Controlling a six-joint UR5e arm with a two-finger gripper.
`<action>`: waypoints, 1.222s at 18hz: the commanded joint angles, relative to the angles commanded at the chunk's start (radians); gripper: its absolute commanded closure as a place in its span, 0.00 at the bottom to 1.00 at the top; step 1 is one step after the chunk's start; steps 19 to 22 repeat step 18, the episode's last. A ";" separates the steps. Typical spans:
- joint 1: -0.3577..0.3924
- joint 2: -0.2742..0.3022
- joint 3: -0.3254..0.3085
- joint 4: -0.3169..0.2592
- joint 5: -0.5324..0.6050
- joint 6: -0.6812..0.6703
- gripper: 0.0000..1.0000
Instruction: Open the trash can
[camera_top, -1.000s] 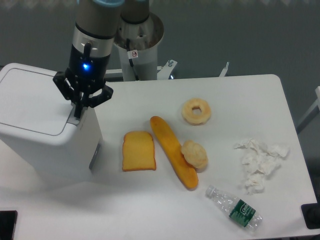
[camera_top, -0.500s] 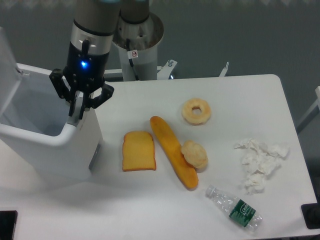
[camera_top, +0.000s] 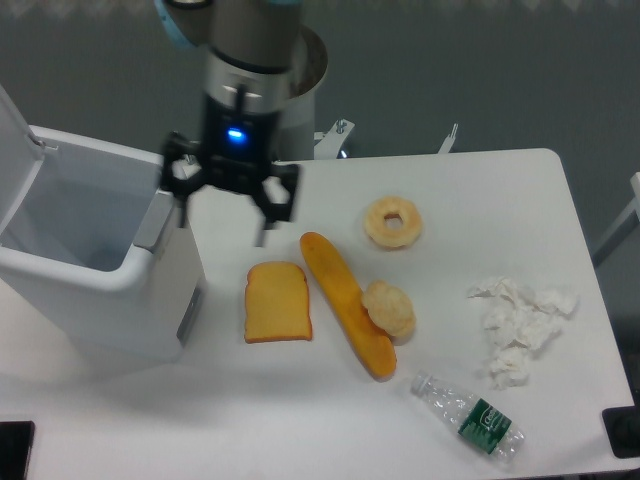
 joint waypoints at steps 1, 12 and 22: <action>0.024 -0.017 0.000 -0.005 0.023 0.054 0.00; 0.135 -0.224 0.021 0.012 0.341 0.447 0.00; 0.146 -0.262 0.049 0.023 0.338 0.453 0.00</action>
